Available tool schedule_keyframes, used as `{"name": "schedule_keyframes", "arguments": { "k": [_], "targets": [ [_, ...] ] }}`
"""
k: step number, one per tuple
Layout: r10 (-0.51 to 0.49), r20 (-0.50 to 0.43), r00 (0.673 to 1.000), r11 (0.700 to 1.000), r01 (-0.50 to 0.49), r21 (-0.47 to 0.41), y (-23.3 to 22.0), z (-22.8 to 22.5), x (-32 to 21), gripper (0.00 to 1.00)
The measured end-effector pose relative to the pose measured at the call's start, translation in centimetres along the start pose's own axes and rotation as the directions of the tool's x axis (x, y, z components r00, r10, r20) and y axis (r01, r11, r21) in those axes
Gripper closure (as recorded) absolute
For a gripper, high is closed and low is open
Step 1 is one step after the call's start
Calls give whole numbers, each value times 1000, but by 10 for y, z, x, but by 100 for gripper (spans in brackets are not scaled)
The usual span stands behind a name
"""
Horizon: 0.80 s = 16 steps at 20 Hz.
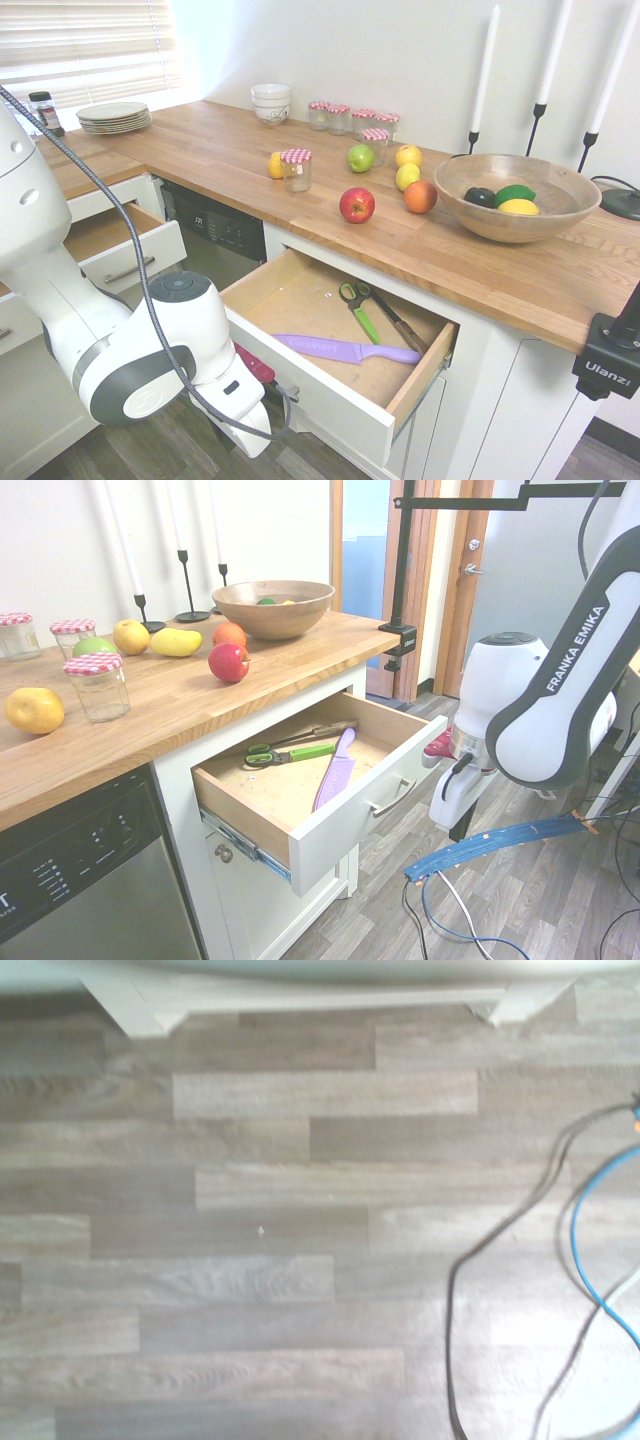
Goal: Close the drawer
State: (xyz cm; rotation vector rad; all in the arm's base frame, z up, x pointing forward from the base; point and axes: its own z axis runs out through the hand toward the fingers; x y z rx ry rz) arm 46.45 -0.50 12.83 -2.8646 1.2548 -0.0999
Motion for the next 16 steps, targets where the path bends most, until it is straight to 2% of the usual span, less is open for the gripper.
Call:
{"name": "schedule_keyframes", "arguments": {
  "k": [11, 16],
  "targets": [
    [37, -26, 999, 998, -36, 47, -62, 3, 62, 100],
    [48, -80, 996, 994, -40, 98, -79, 0, 83, 100]
  ]
}}
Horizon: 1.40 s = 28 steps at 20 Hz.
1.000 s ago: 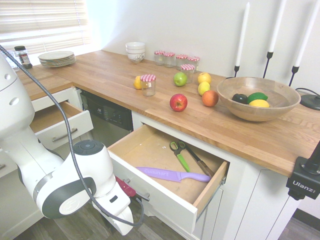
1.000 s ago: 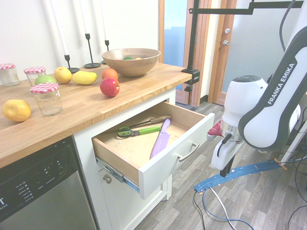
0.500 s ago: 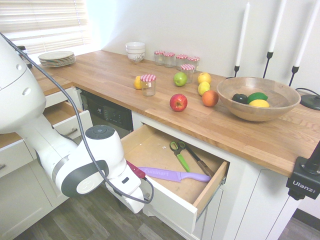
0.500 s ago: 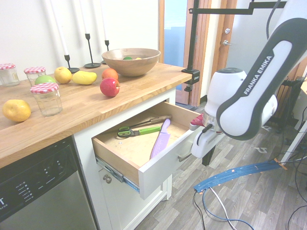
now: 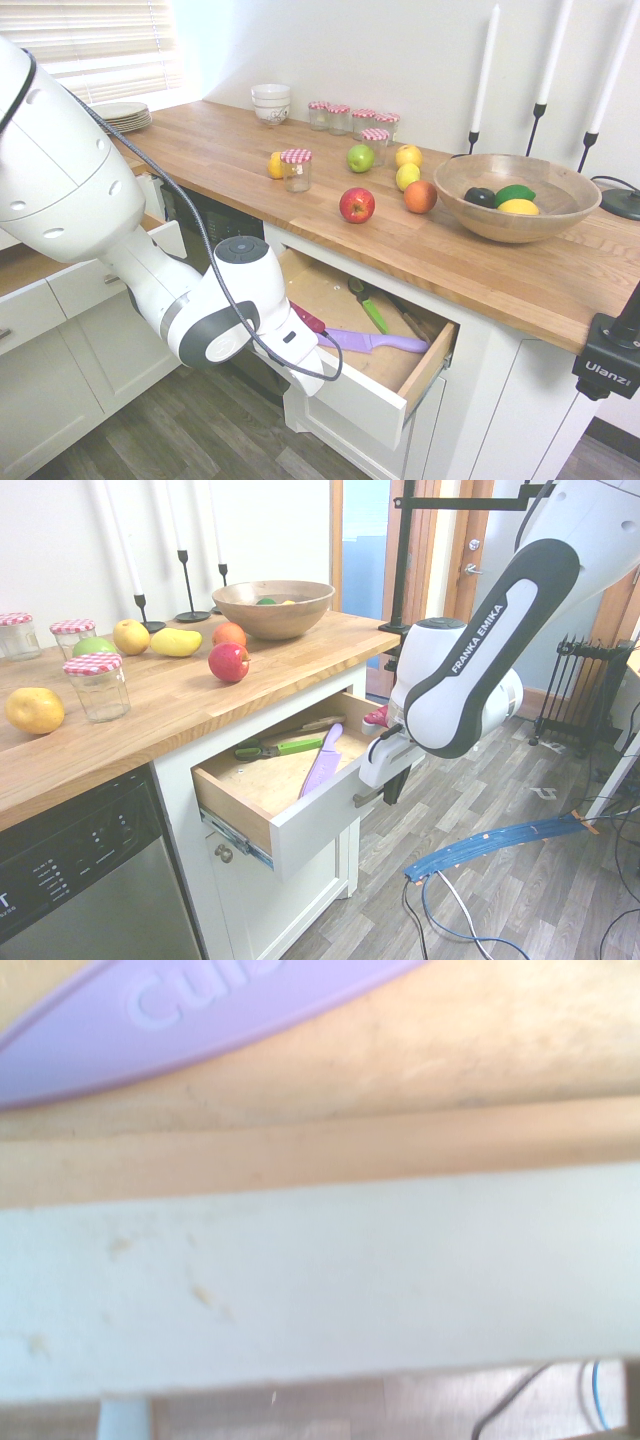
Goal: Close the drawer
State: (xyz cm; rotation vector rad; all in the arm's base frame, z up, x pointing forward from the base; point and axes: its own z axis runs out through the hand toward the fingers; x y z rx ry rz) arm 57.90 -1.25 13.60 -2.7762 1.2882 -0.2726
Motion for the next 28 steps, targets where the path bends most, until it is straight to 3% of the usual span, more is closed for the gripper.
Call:
{"name": "schedule_keyframes", "arguments": {
  "k": [28],
  "targets": [
    [38, -117, 992, 996, -29, 83, -117, 23, 80, 100]
  ]
}}
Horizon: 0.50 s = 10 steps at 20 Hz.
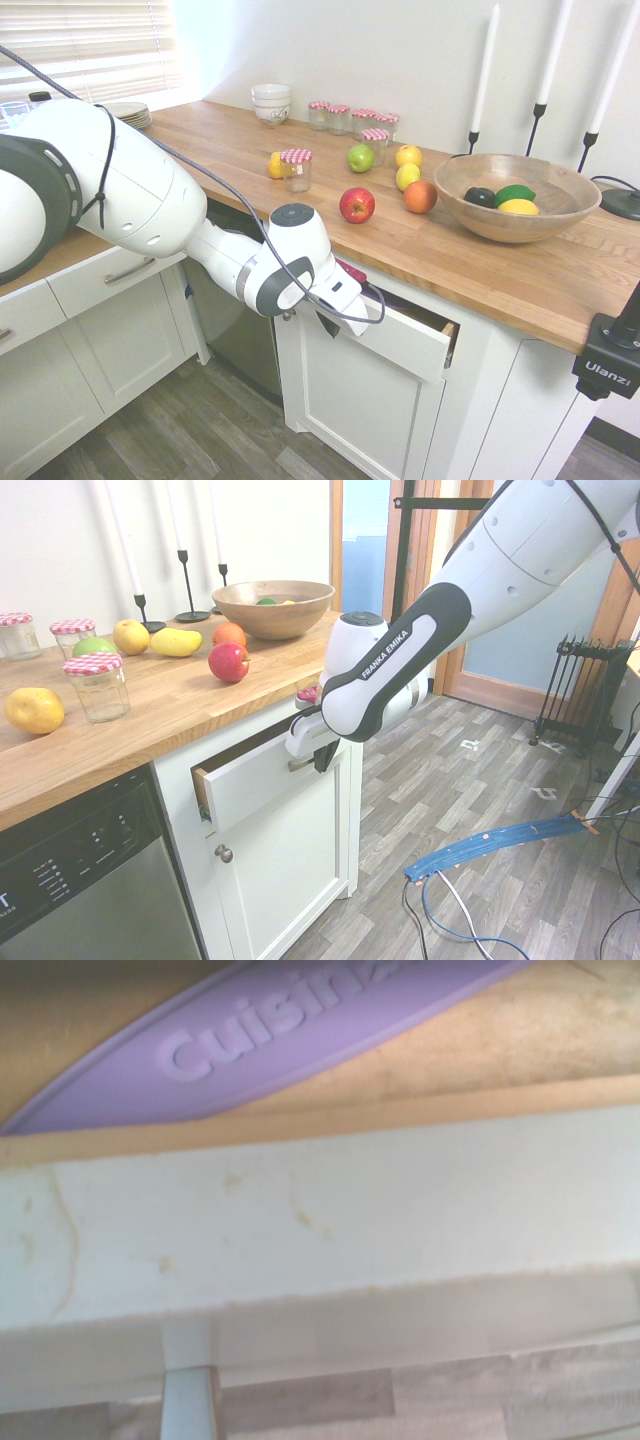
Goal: Close the drawer
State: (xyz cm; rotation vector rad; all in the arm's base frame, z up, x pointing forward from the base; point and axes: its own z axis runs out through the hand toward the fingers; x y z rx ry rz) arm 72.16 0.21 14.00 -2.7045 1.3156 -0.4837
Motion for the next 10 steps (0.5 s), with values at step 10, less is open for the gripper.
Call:
{"name": "schedule_keyframes", "arguments": {
  "k": [10],
  "targets": [
    [2, -68, 998, 1000, 0, 23, -22, -6, 11, 100]
  ]
}}
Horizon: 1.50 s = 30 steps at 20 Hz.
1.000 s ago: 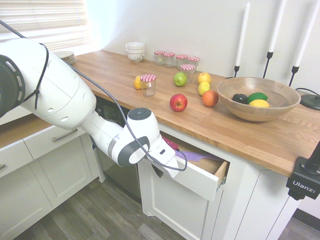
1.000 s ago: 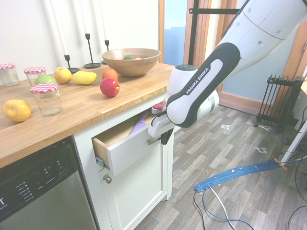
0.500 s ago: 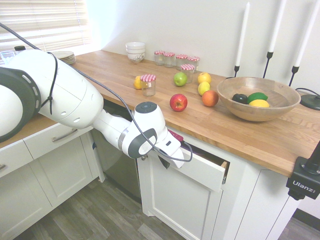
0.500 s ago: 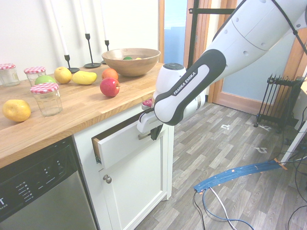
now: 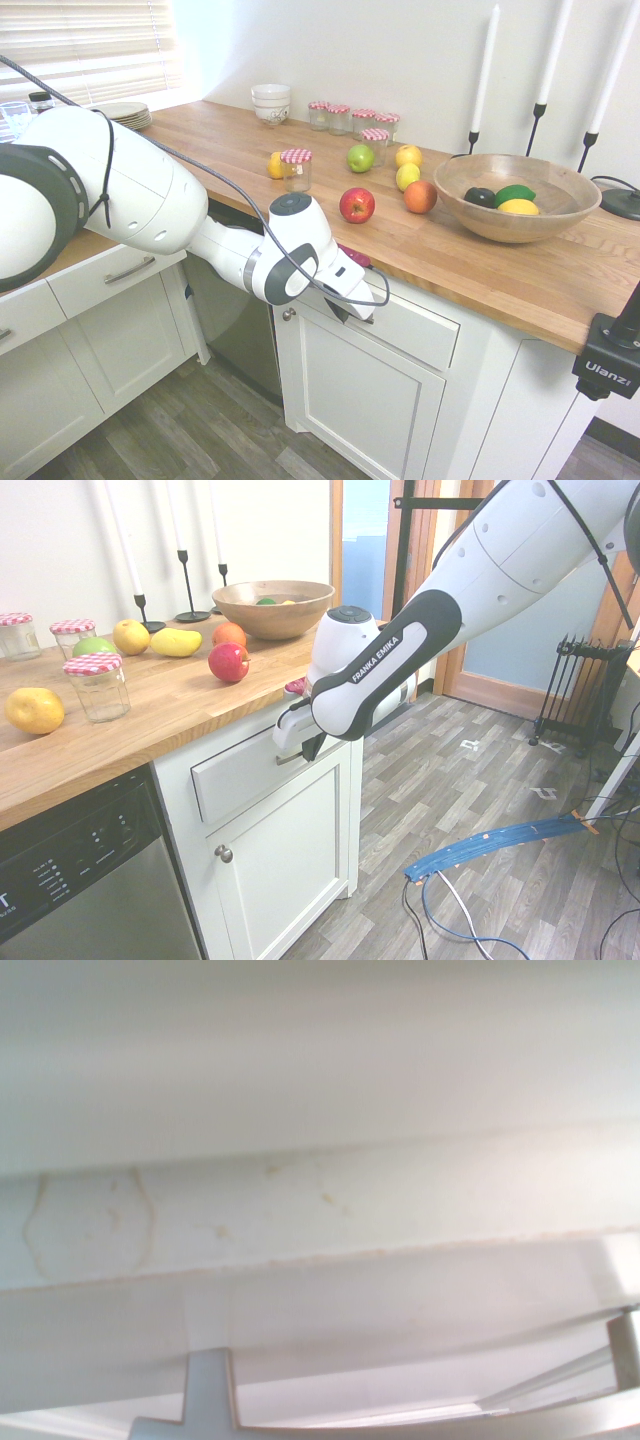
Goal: Close the drawer
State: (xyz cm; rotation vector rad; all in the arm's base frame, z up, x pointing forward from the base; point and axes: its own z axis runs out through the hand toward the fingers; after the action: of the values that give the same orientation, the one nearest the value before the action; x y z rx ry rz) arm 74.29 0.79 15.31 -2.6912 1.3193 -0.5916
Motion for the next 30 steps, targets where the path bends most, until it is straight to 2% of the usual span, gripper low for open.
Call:
{"name": "schedule_keyframes", "arguments": {
  "k": [5, 8, 13, 17, 23, 24, 30],
  "targets": [
    [11, 9, 1000, 1000, -12, 6, 0, 0, 3, 100],
    [12, 82, 997, 997, -5, -80, 9, 10, -9, 100],
    [31, 197, 980, 976, 13, -219, 54, 18, -34, 100],
    [22, 236, 972, 970, 36, -241, 88, -19, -31, 100],
    [6, 258, 966, 976, 51, -214, 125, -111, -25, 100],
    [7, 259, 966, 977, 49, -207, 130, -127, -28, 0],
    [-30, 264, 964, 978, 82, -189, 173, -207, -68, 0]
  ]
}}
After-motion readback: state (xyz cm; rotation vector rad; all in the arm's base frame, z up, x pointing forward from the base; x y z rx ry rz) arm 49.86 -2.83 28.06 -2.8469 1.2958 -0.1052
